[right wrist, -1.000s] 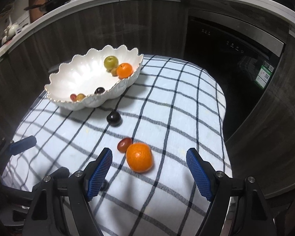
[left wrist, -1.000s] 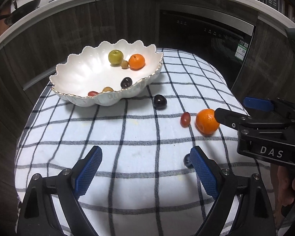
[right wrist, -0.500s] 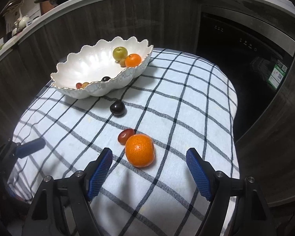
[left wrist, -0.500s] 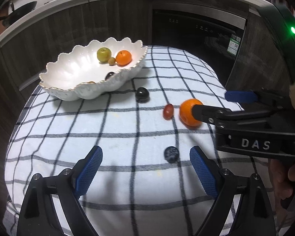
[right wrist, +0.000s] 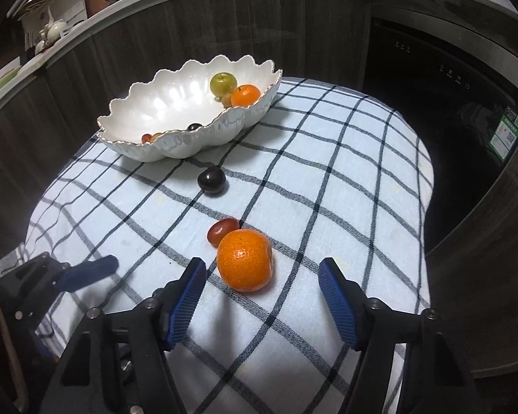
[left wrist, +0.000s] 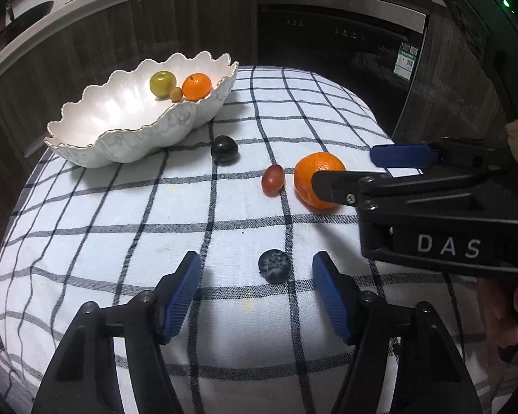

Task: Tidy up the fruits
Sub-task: 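Grasp the orange with the right tool while the left tool grasps the blueberry, then carry the orange and blueberry over the white bowl with both tools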

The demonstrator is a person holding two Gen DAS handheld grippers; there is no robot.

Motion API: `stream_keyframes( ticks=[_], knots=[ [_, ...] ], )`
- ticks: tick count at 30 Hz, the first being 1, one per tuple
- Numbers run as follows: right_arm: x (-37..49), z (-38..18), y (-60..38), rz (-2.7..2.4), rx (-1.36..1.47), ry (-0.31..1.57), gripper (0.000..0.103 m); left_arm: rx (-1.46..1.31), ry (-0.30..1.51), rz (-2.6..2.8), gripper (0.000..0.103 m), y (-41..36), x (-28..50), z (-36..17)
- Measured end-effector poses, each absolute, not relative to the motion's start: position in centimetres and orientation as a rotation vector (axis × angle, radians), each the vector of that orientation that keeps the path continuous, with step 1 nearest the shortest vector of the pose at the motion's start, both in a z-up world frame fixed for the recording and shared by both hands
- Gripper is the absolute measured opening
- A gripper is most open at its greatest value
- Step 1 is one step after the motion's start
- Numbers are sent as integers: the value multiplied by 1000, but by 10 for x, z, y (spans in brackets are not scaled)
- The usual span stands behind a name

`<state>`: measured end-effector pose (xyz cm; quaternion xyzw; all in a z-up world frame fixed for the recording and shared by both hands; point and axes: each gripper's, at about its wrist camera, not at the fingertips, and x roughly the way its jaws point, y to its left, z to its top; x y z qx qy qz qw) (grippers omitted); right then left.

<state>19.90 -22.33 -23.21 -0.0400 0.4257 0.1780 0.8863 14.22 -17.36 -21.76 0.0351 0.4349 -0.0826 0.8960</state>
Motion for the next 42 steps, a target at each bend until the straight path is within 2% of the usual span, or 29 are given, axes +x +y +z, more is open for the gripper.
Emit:
stream_keyframes(
  ticks=[4, 6, 7, 12, 16, 18, 20, 42],
  knots=[
    [201, -238, -219, 393, -91, 894, 62, 68, 905, -189, 57, -176, 143, -222],
    [202, -242, -218, 398, -93, 901, 60, 63, 922, -207, 47, -177, 144, -226],
    [203, -243, -218, 399, -92, 904, 59, 61, 931, -212, 45, -177, 145, -228],
    [208, -249, -217, 401, -78, 912, 56, 44, 926, -213, 43, -175, 147, -228],
    [212, -253, -215, 407, -63, 921, 44, 47, 920, -216, 39, -175, 147, -229],
    [212, -253, -213, 419, -57, 919, 40, 47, 918, -221, 28, -175, 147, -228],
    [212, -252, -212, 416, -60, 915, 39, 47, 918, -232, 23, -175, 147, -228],
    [201, -236, -216, 384, -40, 900, 37, 48, 917, -217, 22, -162, 148, -214]
  ],
)
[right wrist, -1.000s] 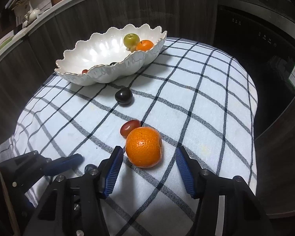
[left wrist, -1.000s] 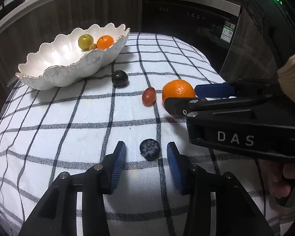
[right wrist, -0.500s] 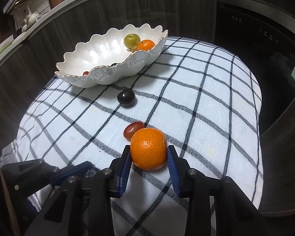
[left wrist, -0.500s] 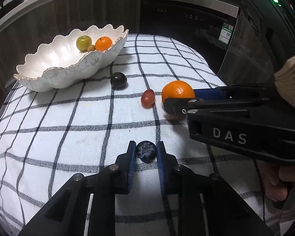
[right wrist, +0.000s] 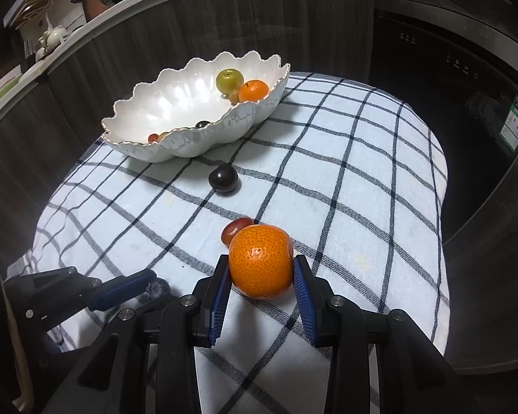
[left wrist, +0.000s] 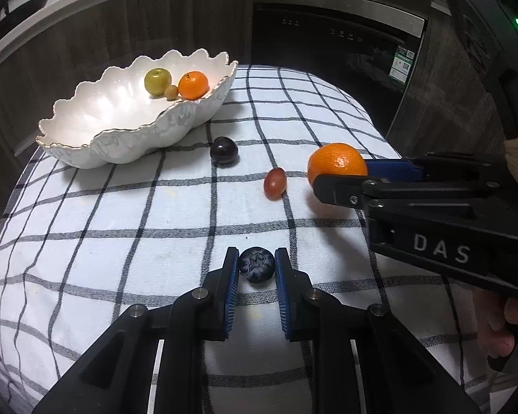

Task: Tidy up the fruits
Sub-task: 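Carry the orange and blueberry over the white bowl with both tools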

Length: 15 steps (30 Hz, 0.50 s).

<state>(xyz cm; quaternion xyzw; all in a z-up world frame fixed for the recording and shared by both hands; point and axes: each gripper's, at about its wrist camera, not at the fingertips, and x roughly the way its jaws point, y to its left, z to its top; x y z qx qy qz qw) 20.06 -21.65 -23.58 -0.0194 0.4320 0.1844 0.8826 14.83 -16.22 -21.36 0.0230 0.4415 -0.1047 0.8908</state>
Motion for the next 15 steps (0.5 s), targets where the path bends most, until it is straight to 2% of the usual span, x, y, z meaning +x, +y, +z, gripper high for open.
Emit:
stream_keyframes(
  ticks=[15],
  knots=[
    [189, -211, -201, 355, -34, 876, 37, 21, 892, -205, 22, -135, 151, -193]
  ],
)
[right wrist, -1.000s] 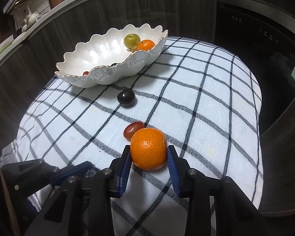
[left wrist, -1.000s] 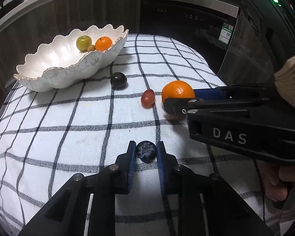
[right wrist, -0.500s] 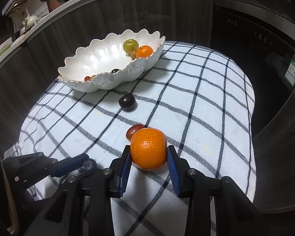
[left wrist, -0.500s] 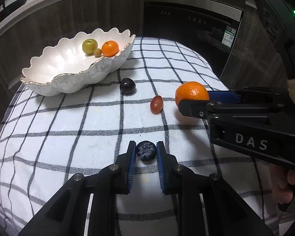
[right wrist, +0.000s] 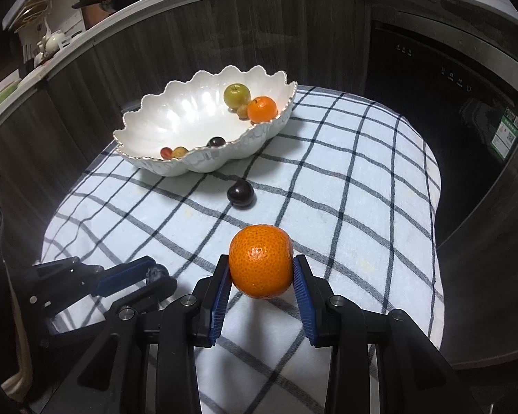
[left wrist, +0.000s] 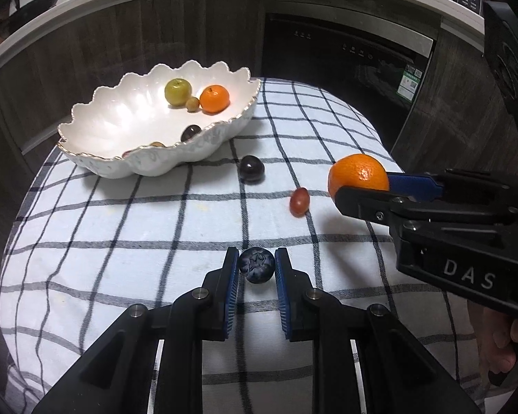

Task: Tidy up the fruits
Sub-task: 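Carry the orange and blueberry over the white bowl with both tools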

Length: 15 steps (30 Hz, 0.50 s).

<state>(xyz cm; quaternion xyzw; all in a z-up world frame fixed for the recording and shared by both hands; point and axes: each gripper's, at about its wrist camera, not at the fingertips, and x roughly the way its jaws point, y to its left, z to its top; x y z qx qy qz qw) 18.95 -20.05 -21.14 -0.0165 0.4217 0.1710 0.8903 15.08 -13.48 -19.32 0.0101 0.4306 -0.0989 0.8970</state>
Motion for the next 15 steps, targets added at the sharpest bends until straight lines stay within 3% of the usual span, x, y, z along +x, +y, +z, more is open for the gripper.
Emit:
stream_keyframes(
  ticks=[15],
  knots=[
    [183, -192, -181, 321, 36, 849, 37, 7, 809, -171, 22, -98, 152, -164]
  ],
)
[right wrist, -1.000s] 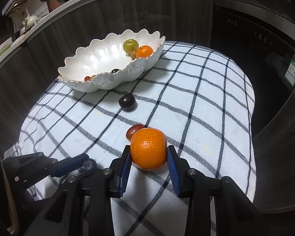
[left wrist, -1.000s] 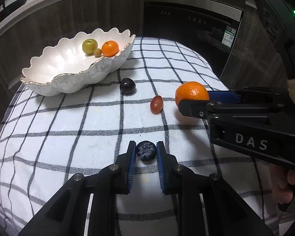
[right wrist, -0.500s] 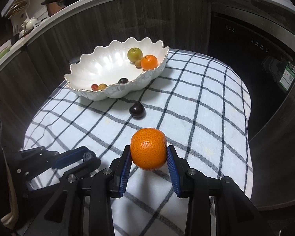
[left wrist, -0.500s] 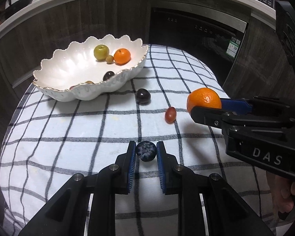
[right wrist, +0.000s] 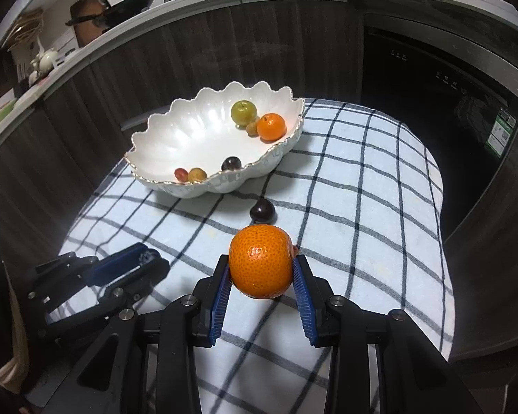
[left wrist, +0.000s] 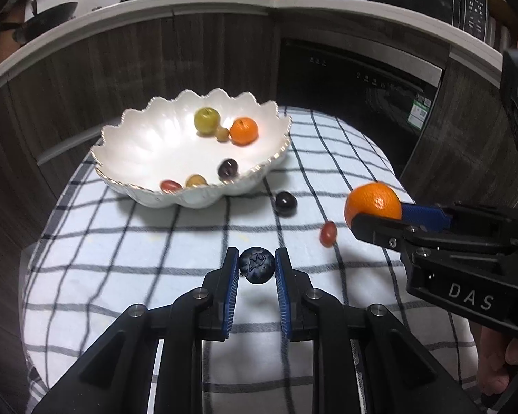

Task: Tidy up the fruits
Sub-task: 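Carry the orange and blueberry over the white bowl with both tools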

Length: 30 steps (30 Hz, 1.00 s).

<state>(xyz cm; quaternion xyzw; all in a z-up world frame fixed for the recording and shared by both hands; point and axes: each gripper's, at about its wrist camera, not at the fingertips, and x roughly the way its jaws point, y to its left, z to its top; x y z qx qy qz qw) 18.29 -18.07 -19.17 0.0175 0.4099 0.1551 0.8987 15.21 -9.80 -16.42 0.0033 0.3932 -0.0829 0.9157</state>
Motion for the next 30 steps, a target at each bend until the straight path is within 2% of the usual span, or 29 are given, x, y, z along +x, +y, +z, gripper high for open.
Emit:
stream_keyframes(
  ticks=[30],
  knots=[
    [203, -166, -131, 313, 130, 796, 37, -9, 761, -115, 22, -28, 184, -125]
  ],
)
